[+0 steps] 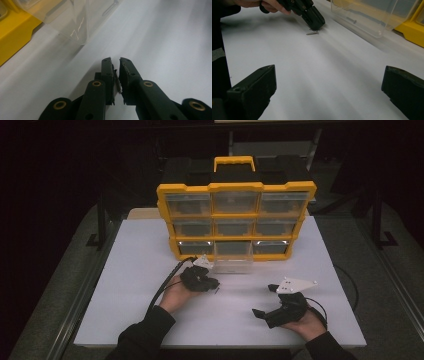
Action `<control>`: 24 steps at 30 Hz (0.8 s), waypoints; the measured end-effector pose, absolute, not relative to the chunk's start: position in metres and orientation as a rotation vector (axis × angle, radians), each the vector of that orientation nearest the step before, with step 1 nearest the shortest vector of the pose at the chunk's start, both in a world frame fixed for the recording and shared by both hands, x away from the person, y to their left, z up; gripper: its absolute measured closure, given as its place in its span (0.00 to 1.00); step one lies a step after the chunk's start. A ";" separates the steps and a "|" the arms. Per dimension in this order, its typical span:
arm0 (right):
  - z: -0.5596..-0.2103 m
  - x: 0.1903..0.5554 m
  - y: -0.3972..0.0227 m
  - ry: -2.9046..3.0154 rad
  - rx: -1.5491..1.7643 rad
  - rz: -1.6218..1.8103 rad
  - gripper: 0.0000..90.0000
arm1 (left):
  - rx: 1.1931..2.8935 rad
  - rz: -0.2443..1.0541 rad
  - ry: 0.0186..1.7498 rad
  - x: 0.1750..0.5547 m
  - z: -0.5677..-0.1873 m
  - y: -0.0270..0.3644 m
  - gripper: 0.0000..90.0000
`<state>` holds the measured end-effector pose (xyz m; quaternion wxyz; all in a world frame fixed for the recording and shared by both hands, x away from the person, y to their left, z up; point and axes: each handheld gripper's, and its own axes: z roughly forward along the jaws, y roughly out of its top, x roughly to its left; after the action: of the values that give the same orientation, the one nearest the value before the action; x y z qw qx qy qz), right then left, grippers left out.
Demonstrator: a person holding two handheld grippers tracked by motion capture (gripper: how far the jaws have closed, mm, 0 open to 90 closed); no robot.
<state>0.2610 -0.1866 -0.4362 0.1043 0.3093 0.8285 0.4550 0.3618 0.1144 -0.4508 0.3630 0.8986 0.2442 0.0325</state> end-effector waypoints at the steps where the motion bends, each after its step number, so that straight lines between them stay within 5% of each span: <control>1: -0.436 0.261 -0.187 2.443 0.913 1.342 0.00 | 2.312 0.084 0.631 0.362 -0.451 0.115 0.92; 24: -0.436 0.261 -0.187 2.442 0.910 1.344 0.00 | 2.323 0.082 0.620 0.362 -0.448 0.118 0.97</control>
<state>0.2609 -0.1866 -0.4357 0.1045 0.3088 0.8282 0.4560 0.3624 0.1176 -0.4481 0.3599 0.9009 0.2404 0.0319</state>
